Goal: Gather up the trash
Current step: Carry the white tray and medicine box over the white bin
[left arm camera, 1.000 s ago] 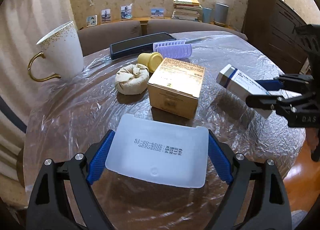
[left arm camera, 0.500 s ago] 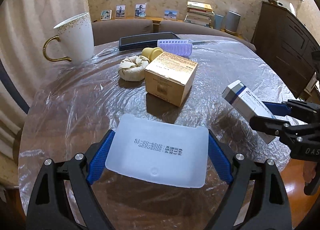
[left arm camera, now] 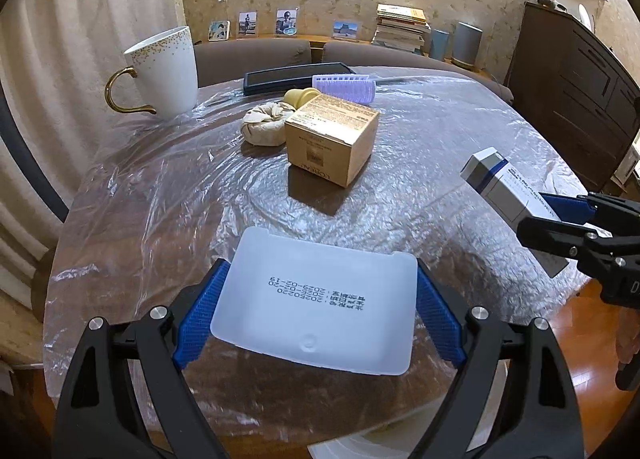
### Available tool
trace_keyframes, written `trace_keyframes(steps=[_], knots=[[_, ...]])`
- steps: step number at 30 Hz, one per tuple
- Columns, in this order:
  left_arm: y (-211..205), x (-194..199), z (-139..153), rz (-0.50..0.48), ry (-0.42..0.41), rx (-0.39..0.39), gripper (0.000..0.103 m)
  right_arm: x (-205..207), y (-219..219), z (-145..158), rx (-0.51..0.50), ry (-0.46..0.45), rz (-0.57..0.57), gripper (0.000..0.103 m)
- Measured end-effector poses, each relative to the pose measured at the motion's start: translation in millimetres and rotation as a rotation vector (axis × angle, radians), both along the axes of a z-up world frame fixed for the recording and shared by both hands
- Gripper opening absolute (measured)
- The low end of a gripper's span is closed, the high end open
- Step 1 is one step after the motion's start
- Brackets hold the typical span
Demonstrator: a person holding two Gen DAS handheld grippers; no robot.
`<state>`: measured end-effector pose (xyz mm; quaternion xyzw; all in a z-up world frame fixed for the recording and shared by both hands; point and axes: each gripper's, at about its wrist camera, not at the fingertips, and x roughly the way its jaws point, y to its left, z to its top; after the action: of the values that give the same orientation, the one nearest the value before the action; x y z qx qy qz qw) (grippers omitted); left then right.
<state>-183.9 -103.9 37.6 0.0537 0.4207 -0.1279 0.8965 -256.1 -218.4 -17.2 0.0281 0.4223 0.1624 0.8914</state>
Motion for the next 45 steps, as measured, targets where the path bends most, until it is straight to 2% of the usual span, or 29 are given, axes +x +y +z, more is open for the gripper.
trace_keyframes(steps=[22, 32, 45], knots=[[-12, -61, 8, -0.053, 0.004, 0.023, 0.089, -57, 0, 10, -0.014, -0.012, 0.029, 0.05], [-16, -84, 3, -0.089, 0.03, 0.029, 0.089, -84, 2, 2, -0.005, 0.028, 0.051, 0.05], [-21, -99, -11, -0.117, 0.065, 0.045, 0.089, -100, 7, -13, -0.023, 0.07, 0.073, 0.05]])
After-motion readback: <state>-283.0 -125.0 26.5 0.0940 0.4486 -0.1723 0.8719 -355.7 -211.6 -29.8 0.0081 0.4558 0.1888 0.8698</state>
